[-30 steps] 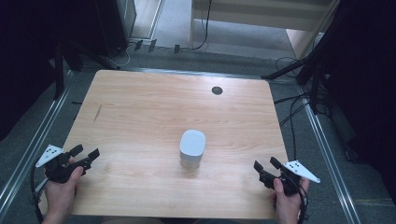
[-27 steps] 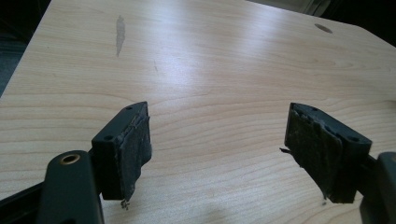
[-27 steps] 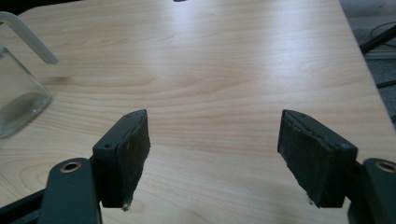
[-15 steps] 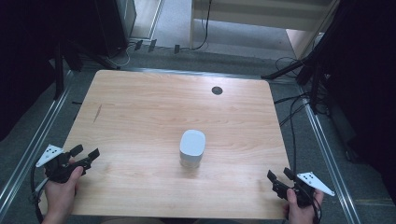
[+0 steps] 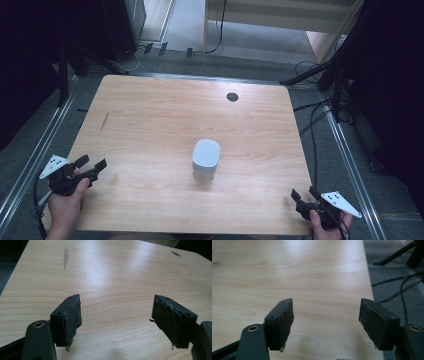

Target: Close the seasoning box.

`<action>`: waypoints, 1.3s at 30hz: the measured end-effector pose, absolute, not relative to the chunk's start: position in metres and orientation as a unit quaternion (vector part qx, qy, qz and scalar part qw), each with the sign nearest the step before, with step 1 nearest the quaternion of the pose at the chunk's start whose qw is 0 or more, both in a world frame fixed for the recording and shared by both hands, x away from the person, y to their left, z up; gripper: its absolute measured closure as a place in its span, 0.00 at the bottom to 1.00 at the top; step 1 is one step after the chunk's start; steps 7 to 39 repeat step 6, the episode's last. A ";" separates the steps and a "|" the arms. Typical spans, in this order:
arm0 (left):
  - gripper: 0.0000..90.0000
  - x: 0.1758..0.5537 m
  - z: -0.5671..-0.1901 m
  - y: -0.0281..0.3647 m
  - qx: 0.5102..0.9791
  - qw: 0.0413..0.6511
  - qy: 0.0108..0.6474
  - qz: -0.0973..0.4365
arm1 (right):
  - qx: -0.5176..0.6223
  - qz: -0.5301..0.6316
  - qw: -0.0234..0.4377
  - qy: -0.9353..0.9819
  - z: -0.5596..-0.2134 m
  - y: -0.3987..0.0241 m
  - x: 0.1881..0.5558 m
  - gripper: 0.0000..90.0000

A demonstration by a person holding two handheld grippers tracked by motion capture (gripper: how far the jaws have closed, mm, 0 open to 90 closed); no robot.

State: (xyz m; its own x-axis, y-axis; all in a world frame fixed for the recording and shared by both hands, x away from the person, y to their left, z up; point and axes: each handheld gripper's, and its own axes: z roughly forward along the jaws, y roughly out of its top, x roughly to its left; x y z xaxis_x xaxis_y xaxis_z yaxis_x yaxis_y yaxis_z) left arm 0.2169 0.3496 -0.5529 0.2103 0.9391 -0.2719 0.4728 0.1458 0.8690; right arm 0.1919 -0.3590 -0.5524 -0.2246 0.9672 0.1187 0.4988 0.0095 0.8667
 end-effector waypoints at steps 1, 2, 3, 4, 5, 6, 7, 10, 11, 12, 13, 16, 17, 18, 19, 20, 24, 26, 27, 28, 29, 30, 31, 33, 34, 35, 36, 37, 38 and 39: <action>0.29 0.217 -0.553 0.350 0.608 0.485 0.580 0.240 | 0.564 0.434 0.271 0.648 -0.551 -0.359 0.192 0.33; 0.29 0.217 -0.553 0.350 0.610 0.484 0.580 0.241 | 0.564 0.434 0.271 0.648 -0.551 -0.359 0.192 0.33; 0.30 0.217 -0.553 0.349 0.610 0.484 0.579 0.241 | 0.566 0.432 0.267 0.649 -0.552 -0.360 0.193 0.33; 0.31 0.217 -0.553 0.349 0.610 0.485 0.579 0.242 | 0.568 0.429 0.266 0.650 -0.552 -0.360 0.193 0.33; 0.32 0.217 -0.553 0.349 0.612 0.483 0.578 0.242 | 0.565 0.430 0.268 0.651 -0.552 -0.360 0.193 0.33; 0.34 0.217 -0.552 0.349 0.610 0.484 0.577 0.245 | 0.564 0.437 0.269 0.647 -0.551 -0.360 0.193 0.33; 0.34 0.217 -0.552 0.349 0.610 0.484 0.577 0.245 | 0.564 0.437 0.269 0.647 -0.551 -0.360 0.193 0.33; 0.34 0.217 -0.552 0.349 0.610 0.484 0.577 0.245 | 0.564 0.437 0.269 0.647 -0.551 -0.360 0.193 0.33; 0.34 0.217 -0.552 0.349 0.610 0.484 0.577 0.245 | 0.564 0.437 0.269 0.647 -0.551 -0.360 0.193 0.33; 0.34 0.217 -0.552 0.349 0.610 0.484 0.577 0.245 | 0.564 0.437 0.269 0.647 -0.551 -0.360 0.193 0.33; 0.34 0.217 -0.552 0.349 0.610 0.484 0.577 0.245 | 0.564 0.437 0.269 0.647 -0.551 -0.360 0.193 0.33; 0.34 0.217 -0.552 0.349 0.610 0.484 0.577 0.245 | 0.564 0.437 0.269 0.647 -0.551 -0.360 0.193 0.33; 0.34 0.217 -0.552 0.349 0.610 0.484 0.577 0.245 | 0.564 0.437 0.269 0.647 -0.551 -0.360 0.193 0.33; 0.34 0.217 -0.552 0.349 0.610 0.484 0.577 0.245 | 0.564 0.437 0.269 0.647 -0.551 -0.360 0.193 0.33; 0.34 0.217 -0.552 0.349 0.610 0.484 0.577 0.245 | 0.564 0.437 0.269 0.647 -0.551 -0.360 0.193 0.33; 0.34 0.217 -0.552 0.349 0.610 0.484 0.577 0.245 | 0.564 0.437 0.269 0.647 -0.551 -0.360 0.193 0.33; 0.34 0.217 -0.552 0.349 0.610 0.484 0.577 0.245 | 0.564 0.437 0.269 0.647 -0.551 -0.360 0.193 0.33; 0.34 0.217 -0.552 0.349 0.610 0.484 0.577 0.245 | 0.564 0.437 0.269 0.647 -0.551 -0.360 0.193 0.33; 0.34 0.217 -0.552 0.349 0.610 0.484 0.577 0.245 | 0.564 0.437 0.269 0.647 -0.551 -0.360 0.193 0.33; 0.34 0.217 -0.552 0.349 0.610 0.484 0.577 0.245 | 0.564 0.437 0.269 0.647 -0.551 -0.360 0.193 0.33; 0.34 0.217 -0.552 0.349 0.610 0.484 0.577 0.245 | 0.564 0.437 0.269 0.647 -0.551 -0.360 0.193 0.33; 0.34 0.217 -0.552 0.349 0.610 0.484 0.577 0.245 | 0.564 0.437 0.269 0.647 -0.551 -0.360 0.193 0.33; 0.34 0.217 -0.552 0.349 0.610 0.484 0.577 0.245 | 0.564 0.437 0.269 0.647 -0.551 -0.360 0.193 0.33; 0.34 0.217 -0.552 0.349 0.610 0.484 0.577 0.245 | 0.564 0.437 0.269 0.647 -0.551 -0.360 0.193 0.33; 0.34 0.217 -0.552 0.349 0.610 0.484 0.577 0.245 | 0.564 0.437 0.269 0.647 -0.551 -0.360 0.193 0.33; 0.34 0.217 -0.552 0.349 0.610 0.484 0.577 0.245 | 0.564 0.437 0.269 0.647 -0.551 -0.360 0.193 0.33; 0.34 0.217 -0.552 0.349 0.610 0.484 0.577 0.245 | 0.564 0.437 0.269 0.647 -0.551 -0.360 0.193 0.33; 0.34 0.217 -0.552 0.349 0.610 0.484 0.577 0.245 | 0.564 0.437 0.269 0.647 -0.551 -0.360 0.193 0.33; 0.34 0.217 -0.552 0.349 0.610 0.484 0.577 0.245 | 0.564 0.437 0.269 0.647 -0.551 -0.360 0.193 0.33; 0.34 0.217 -0.552 0.349 0.610 0.484 0.577 0.245 | 0.564 0.437 0.269 0.647 -0.551 -0.360 0.193 0.33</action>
